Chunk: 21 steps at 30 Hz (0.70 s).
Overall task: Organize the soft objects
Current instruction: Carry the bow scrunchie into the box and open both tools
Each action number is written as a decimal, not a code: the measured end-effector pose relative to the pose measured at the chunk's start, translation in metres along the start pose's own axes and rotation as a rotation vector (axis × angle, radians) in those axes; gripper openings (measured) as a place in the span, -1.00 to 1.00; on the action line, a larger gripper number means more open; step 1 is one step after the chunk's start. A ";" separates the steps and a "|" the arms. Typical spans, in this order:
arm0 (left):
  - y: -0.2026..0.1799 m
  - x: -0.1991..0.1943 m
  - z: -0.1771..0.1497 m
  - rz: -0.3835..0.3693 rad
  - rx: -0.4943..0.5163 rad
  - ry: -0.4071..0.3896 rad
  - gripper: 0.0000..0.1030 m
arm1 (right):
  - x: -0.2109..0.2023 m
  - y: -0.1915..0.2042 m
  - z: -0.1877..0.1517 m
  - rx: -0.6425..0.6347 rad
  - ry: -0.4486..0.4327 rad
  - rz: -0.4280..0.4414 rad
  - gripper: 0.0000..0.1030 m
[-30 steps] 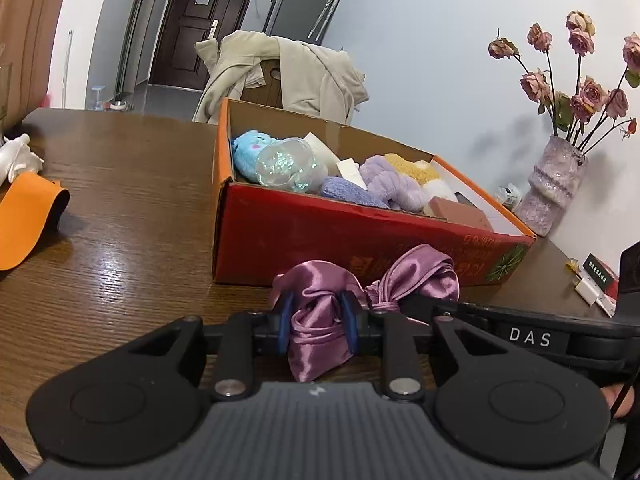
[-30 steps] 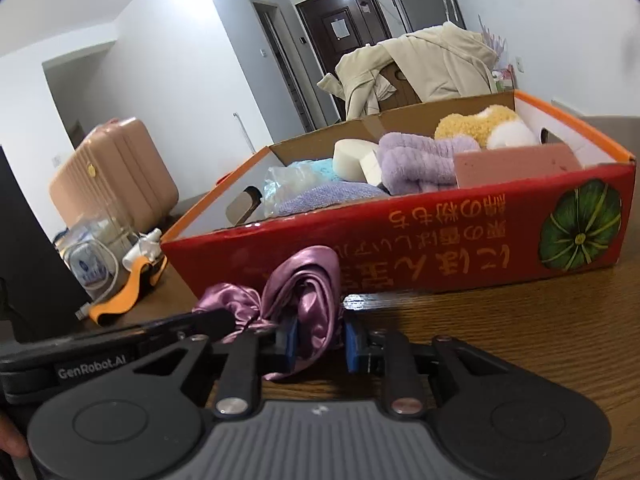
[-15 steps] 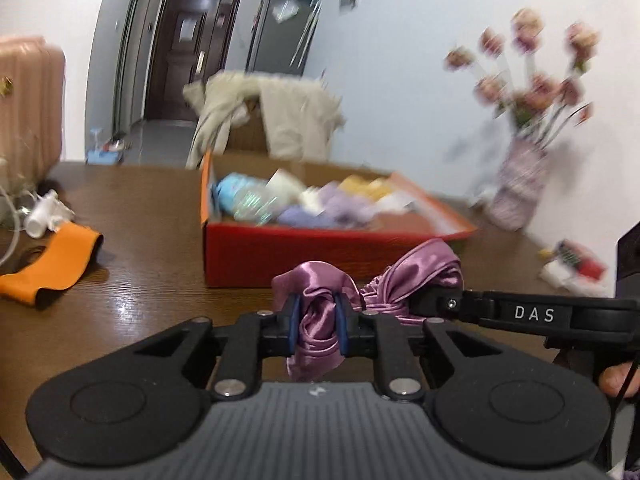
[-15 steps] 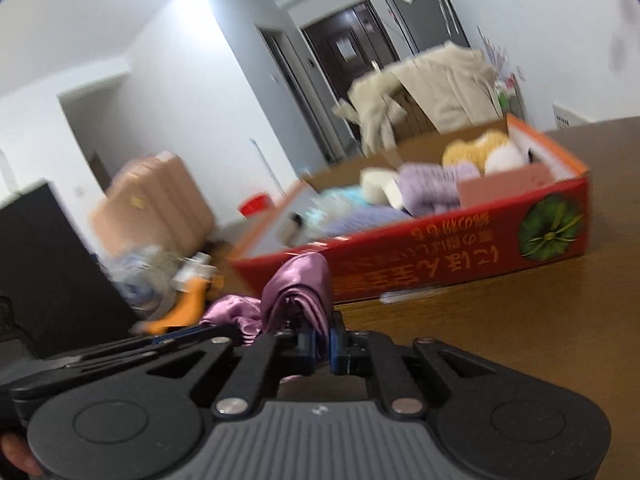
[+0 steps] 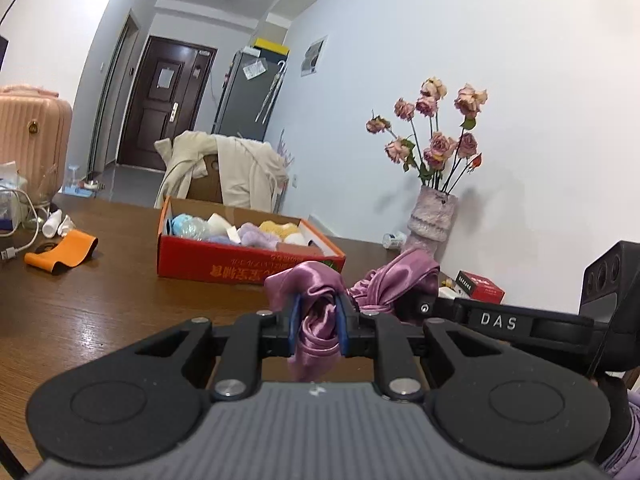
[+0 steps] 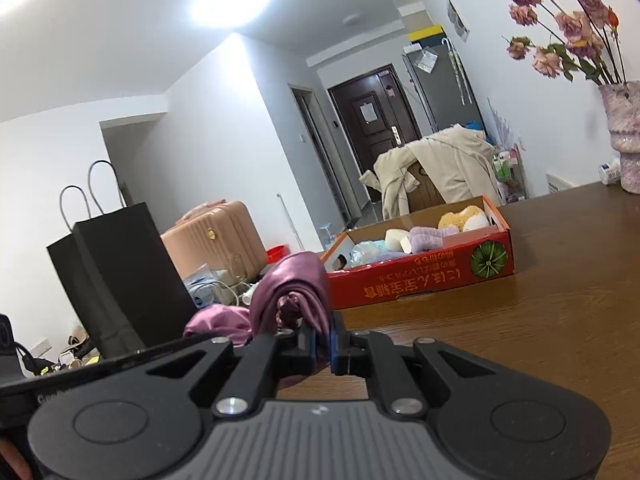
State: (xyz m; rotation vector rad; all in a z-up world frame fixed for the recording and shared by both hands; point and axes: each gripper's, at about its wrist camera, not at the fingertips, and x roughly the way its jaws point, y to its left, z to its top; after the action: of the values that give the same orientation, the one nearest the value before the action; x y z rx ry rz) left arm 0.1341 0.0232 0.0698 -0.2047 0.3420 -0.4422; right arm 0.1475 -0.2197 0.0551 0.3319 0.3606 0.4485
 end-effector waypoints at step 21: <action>0.039 0.208 0.098 -0.027 -0.001 0.069 -0.65 | 0.172 -0.106 0.134 -0.023 0.109 -0.077 -0.87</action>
State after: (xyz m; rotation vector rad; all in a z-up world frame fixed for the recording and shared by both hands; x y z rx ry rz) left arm 0.3618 -0.0244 0.0921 -0.1955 0.4077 -0.4770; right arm 0.3845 -0.2592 0.0875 0.2711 0.4730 0.3961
